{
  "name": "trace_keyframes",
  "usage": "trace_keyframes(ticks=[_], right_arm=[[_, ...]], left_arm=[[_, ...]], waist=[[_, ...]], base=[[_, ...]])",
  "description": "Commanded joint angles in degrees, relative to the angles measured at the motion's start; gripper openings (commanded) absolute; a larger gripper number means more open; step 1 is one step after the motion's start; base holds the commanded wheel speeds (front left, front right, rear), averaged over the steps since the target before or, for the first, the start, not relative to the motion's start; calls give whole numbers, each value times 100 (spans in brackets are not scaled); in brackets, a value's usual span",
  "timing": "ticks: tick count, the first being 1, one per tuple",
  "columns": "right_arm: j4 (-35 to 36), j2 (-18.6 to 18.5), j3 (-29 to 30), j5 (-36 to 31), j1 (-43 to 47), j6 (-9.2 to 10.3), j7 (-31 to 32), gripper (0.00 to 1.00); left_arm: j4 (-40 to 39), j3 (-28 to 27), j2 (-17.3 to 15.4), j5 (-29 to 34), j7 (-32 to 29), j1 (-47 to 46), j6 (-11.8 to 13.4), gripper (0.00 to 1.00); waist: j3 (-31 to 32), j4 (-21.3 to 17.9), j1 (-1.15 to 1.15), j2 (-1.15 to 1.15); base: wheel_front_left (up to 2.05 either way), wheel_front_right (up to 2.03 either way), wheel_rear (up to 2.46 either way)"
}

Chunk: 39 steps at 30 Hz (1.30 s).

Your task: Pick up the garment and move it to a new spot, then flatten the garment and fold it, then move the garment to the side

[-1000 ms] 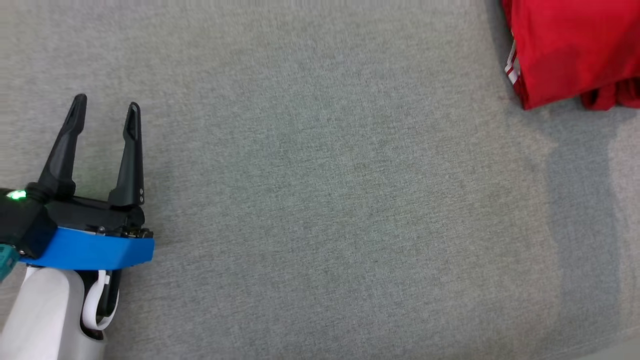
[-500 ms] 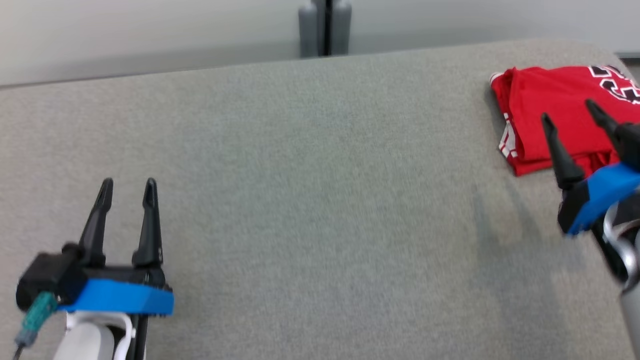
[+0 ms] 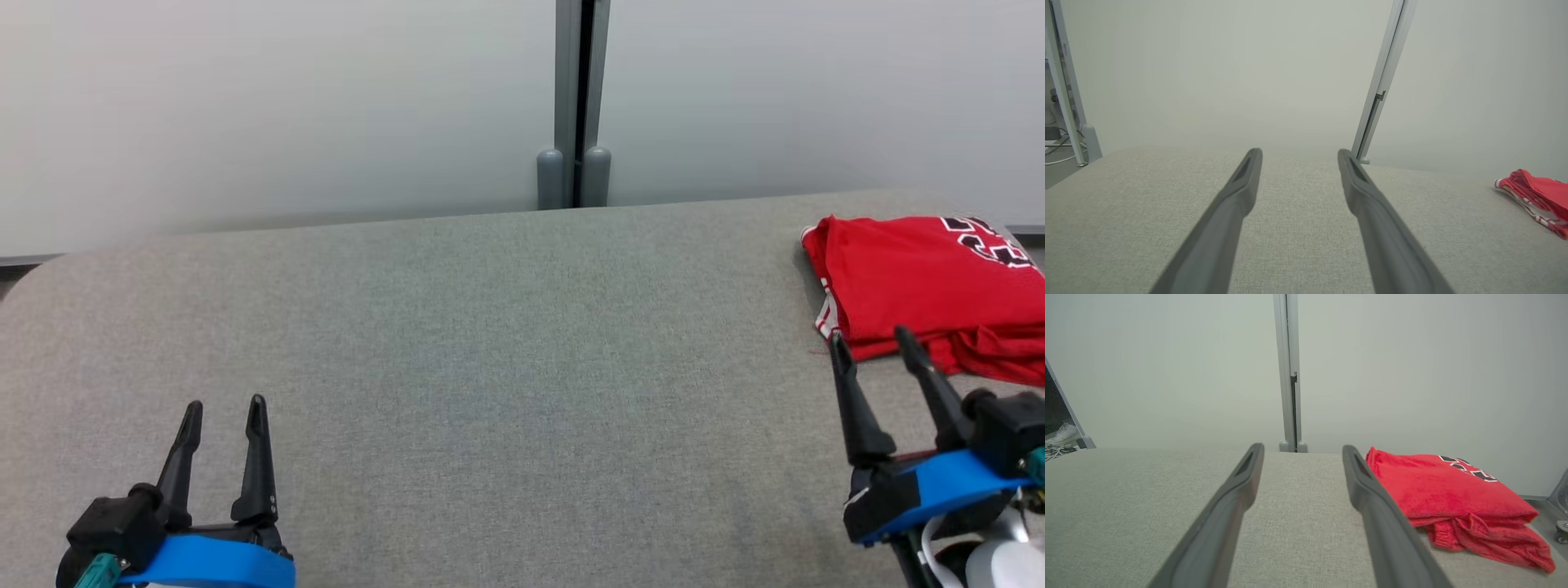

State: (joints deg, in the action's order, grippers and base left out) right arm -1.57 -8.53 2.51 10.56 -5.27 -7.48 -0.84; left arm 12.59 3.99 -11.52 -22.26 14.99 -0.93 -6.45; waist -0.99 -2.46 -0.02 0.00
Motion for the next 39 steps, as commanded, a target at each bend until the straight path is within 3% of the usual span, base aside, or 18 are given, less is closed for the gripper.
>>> trace_keyframes(ticks=[1,8,22,23,28,39], right_arm=[[45,87,37,-13,178,-3,-7,100],[44,308,186,-38,455,-3,-16,100],[-153,405,220,-56,477,-3,-38,100],[-159,384,219,-82,433,0,-17,0],[-427,420,221,18,444,0,31,0],[-545,441,255,1238,356,0,144,0]], left_arm=[[40,-53,16,23,24,66,-20,100],[146,-89,86,75,25,136,-63,100],[205,-86,107,-42,25,101,-114,100],[221,-107,122,-39,-2,91,-68,0],[422,-119,217,-140,-56,196,-66,0],[379,-265,312,-1166,-372,75,-72,0]], waist=[[33,17,2,0],[87,60,2,0],[50,-3,2,0],[50,-2,2,0],[50,-1,2,0],[53,21,2,0]], base=[[0,0,0],[0,0,0],[0,0,0],[0,0,0],[0,0,0],[0,0,0]])
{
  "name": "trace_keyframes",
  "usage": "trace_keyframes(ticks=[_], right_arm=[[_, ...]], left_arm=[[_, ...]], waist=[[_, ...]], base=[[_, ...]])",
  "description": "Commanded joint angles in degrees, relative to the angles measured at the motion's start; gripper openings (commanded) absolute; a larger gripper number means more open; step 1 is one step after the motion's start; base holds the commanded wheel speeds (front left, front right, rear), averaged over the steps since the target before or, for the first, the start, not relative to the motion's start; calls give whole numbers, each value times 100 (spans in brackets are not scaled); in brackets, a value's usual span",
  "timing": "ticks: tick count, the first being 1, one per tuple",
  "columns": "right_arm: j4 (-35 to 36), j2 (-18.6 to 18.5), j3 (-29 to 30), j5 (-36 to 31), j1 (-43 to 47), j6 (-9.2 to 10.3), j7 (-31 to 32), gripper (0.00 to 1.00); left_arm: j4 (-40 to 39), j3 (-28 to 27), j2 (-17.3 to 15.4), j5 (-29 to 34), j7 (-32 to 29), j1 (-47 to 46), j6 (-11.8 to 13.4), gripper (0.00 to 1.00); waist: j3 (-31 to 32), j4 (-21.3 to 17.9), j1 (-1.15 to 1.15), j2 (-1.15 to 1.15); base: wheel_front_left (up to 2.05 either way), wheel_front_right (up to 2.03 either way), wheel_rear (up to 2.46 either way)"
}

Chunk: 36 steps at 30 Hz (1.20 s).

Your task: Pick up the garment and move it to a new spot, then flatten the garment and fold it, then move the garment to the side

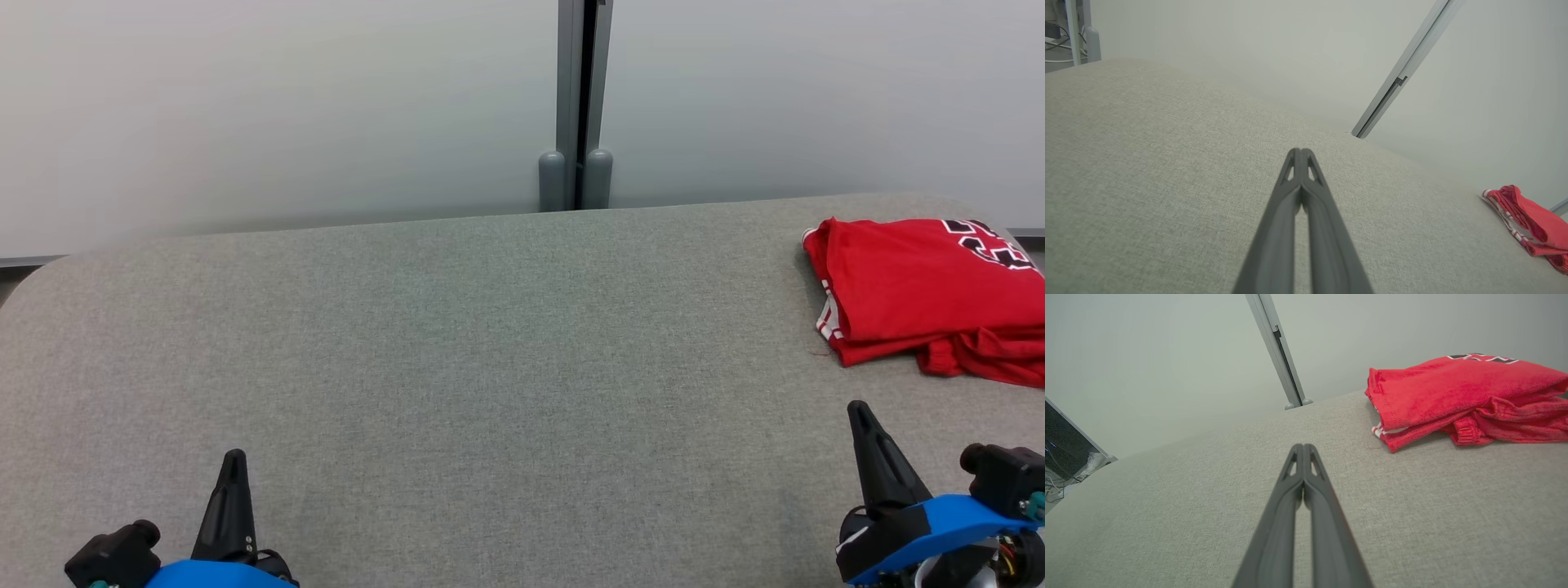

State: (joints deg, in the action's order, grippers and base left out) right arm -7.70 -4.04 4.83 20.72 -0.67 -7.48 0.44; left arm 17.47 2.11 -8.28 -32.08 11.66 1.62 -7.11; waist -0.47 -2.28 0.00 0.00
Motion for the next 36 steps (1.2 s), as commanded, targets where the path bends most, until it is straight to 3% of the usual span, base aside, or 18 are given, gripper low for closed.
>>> trace_keyframes(ticks=[1,36], right_arm=[[60,-6,24,327,-110,0,22,0],[-220,46,84,3221,-324,-1,265,0]], left_arm=[[-114,-89,-4,-272,-65,-191,-7,0],[-226,-428,222,-2705,-811,-471,-25,0]], waist=[[0,5,0,0],[9,73,0,0]], base=[[0,0,0],[0,0,0]])
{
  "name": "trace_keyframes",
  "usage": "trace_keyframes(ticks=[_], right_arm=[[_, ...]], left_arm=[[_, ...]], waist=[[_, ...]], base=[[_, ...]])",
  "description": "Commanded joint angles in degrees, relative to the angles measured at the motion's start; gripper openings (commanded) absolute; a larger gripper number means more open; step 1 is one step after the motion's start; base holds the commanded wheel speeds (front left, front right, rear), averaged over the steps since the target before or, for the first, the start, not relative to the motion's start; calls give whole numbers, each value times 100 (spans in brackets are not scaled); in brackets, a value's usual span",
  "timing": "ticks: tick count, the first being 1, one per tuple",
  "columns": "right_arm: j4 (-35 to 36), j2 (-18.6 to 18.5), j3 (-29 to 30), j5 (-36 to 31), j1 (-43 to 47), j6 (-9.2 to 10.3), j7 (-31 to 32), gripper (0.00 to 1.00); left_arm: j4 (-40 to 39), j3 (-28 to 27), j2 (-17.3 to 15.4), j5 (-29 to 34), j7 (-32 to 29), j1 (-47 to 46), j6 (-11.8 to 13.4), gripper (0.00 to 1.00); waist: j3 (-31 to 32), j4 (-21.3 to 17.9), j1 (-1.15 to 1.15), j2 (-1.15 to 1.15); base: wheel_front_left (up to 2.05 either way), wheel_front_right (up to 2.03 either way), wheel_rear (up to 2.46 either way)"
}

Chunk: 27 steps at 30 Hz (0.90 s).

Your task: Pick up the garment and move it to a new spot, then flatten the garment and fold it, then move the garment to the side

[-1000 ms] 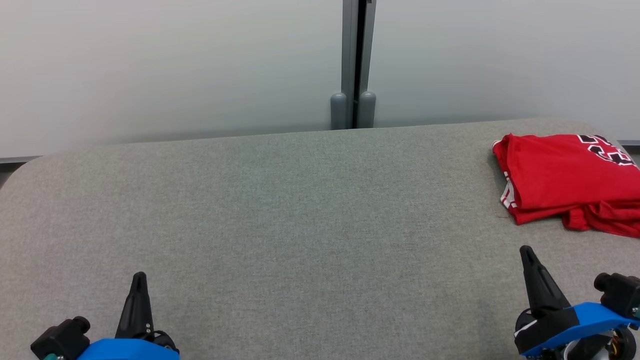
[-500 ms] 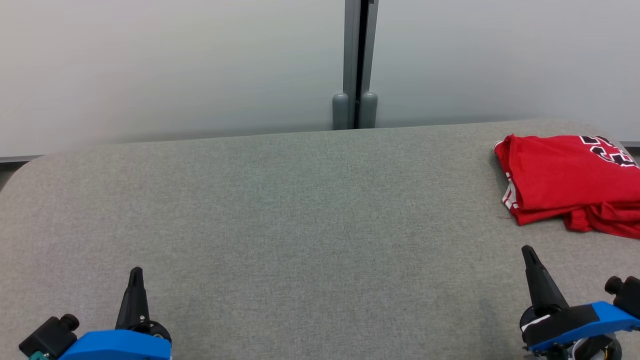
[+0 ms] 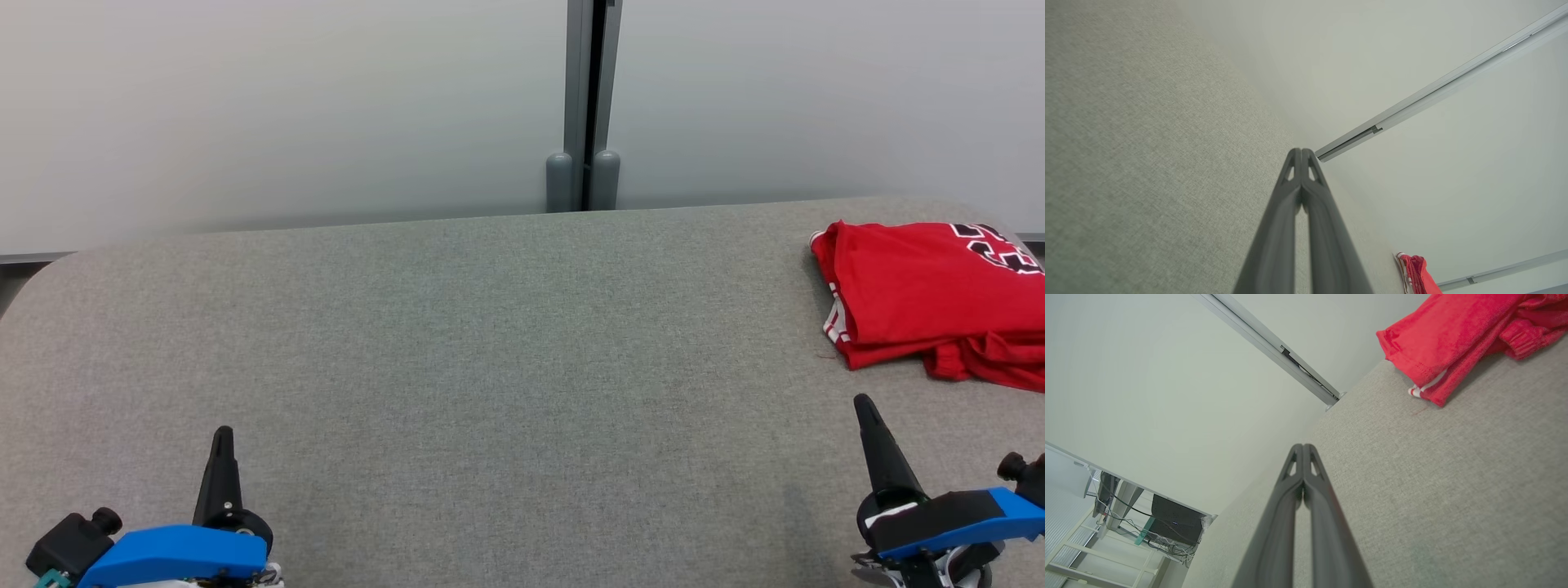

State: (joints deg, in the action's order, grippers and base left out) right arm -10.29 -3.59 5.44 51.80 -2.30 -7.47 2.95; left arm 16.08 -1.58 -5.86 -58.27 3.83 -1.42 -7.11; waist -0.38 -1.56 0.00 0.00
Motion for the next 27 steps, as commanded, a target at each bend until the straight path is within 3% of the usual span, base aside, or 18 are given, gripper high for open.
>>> trace_keyframes(ticks=[1,27], right_arm=[[32,2,24,183,-166,-2,22,0],[-136,32,64,1797,-277,-3,165,0]], left_arm=[[-88,-68,-15,-145,-44,-174,-26,0],[-143,-258,121,-1501,-469,-315,-40,0]], waist=[[0,3,0,0],[7,55,0,0]], base=[[0,0,0],[0,0,0]])
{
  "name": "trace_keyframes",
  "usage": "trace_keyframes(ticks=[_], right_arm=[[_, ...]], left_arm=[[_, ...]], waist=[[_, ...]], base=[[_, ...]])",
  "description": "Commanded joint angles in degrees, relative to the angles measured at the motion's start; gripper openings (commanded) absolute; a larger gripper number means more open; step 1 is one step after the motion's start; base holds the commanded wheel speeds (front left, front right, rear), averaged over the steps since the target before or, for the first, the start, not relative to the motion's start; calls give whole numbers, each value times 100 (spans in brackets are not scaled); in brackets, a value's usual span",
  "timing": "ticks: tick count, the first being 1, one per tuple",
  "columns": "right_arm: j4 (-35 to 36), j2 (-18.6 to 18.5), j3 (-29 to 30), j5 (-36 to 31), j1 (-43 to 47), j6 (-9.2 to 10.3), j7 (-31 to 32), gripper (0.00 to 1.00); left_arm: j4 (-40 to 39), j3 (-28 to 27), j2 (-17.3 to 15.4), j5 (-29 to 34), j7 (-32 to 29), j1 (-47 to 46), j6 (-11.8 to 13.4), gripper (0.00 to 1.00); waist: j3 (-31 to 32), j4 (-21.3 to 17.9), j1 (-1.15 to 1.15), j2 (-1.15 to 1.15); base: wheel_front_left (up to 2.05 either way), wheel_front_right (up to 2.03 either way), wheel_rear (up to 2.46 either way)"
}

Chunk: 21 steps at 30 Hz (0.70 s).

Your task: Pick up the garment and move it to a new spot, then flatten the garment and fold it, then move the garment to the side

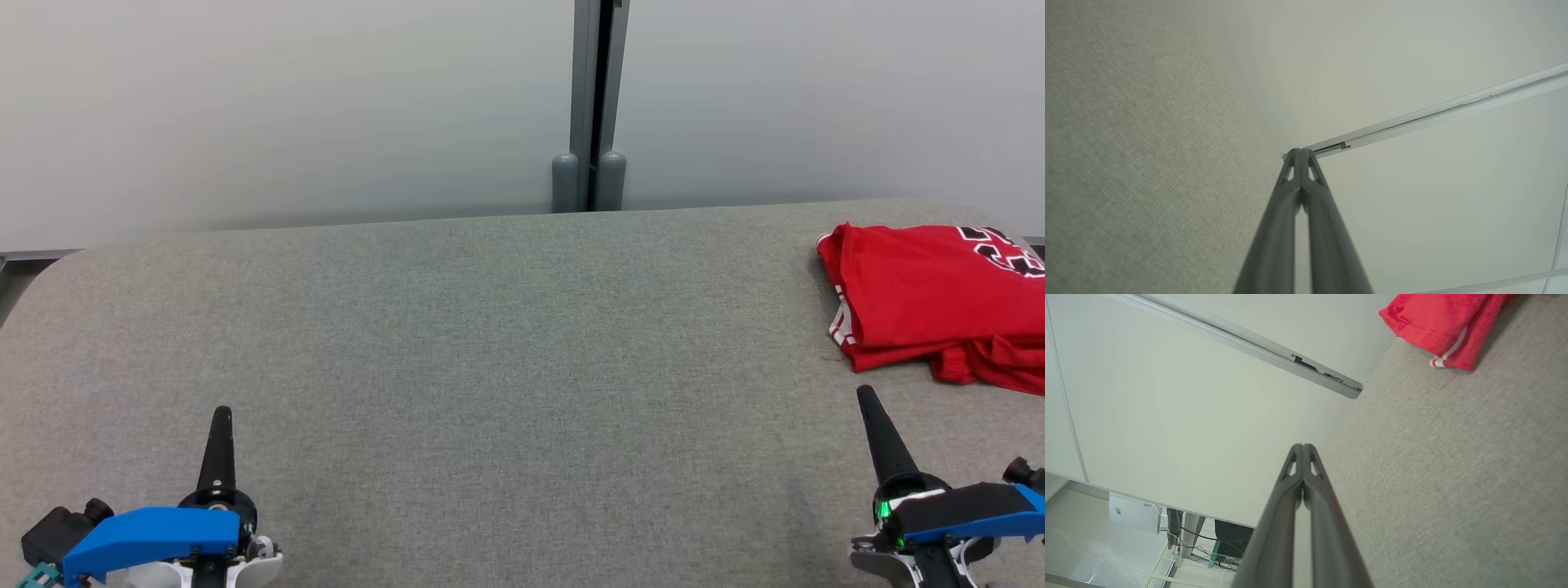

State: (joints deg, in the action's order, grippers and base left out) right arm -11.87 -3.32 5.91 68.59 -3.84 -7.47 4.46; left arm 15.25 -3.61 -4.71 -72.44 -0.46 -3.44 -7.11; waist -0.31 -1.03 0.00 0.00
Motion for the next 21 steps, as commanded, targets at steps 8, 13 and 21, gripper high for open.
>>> trace_keyframes(ticks=[8,13,21], right_arm=[[-24,15,29,539,-145,-4,53,0],[-53,20,36,795,-169,-4,78,0],[-93,28,45,1175,-205,-4,103,0]], left_arm=[[-74,-94,37,-440,-147,-161,-44,0],[-83,-123,54,-652,-214,-184,-47,0],[-94,-175,84,-977,-311,-205,-51,0]], waist=[[2,17,0,0],[3,27,0,0],[6,43,0,0]], base=[[0,0,0],[0,0,0],[0,0,0]])
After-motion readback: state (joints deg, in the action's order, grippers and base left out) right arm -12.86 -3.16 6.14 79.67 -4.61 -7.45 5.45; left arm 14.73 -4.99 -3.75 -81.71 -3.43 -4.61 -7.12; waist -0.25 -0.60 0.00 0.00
